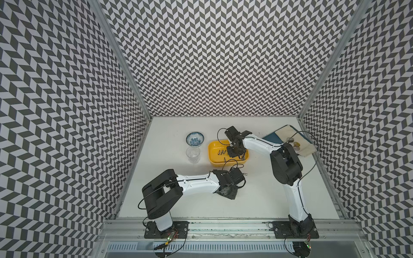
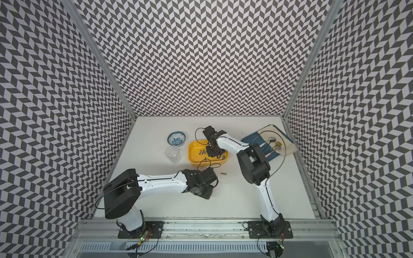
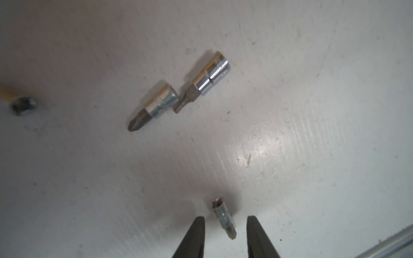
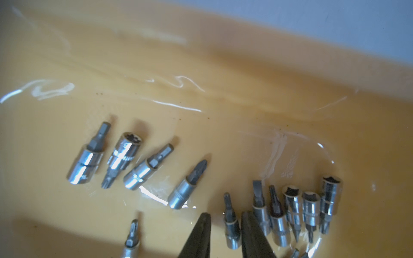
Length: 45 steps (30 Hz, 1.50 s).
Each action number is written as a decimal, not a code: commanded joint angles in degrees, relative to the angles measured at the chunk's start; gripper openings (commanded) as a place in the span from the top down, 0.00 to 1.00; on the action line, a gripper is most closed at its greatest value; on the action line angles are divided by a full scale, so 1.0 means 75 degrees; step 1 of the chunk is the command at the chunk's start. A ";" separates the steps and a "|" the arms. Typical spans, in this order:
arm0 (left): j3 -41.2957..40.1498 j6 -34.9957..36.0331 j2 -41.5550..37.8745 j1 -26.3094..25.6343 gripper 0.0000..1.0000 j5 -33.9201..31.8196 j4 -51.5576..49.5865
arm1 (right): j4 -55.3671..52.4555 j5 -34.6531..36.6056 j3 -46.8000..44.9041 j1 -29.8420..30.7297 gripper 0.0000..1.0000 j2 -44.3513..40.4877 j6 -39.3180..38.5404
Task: Put the bit on the desktop into the storage box
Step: Place the screwdriver bit in the storage box, then pick up the screwdriver bit from the center of the board.
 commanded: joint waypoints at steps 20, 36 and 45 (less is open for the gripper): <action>0.0438 0.0254 0.0601 -0.0080 0.76 -0.0041 -0.0293 | -0.0119 0.0078 0.0335 -0.0039 0.67 -0.1429 -0.0020; 0.0644 0.0424 0.0382 -0.0049 1.00 -0.0214 -0.0620 | 0.0688 0.0796 -0.2088 -0.0060 0.47 -0.4040 0.0520; 0.1690 0.1019 -0.0743 0.0813 1.00 0.0132 -0.1424 | 0.1445 0.0930 -0.4568 -0.0344 0.37 -0.5989 0.1458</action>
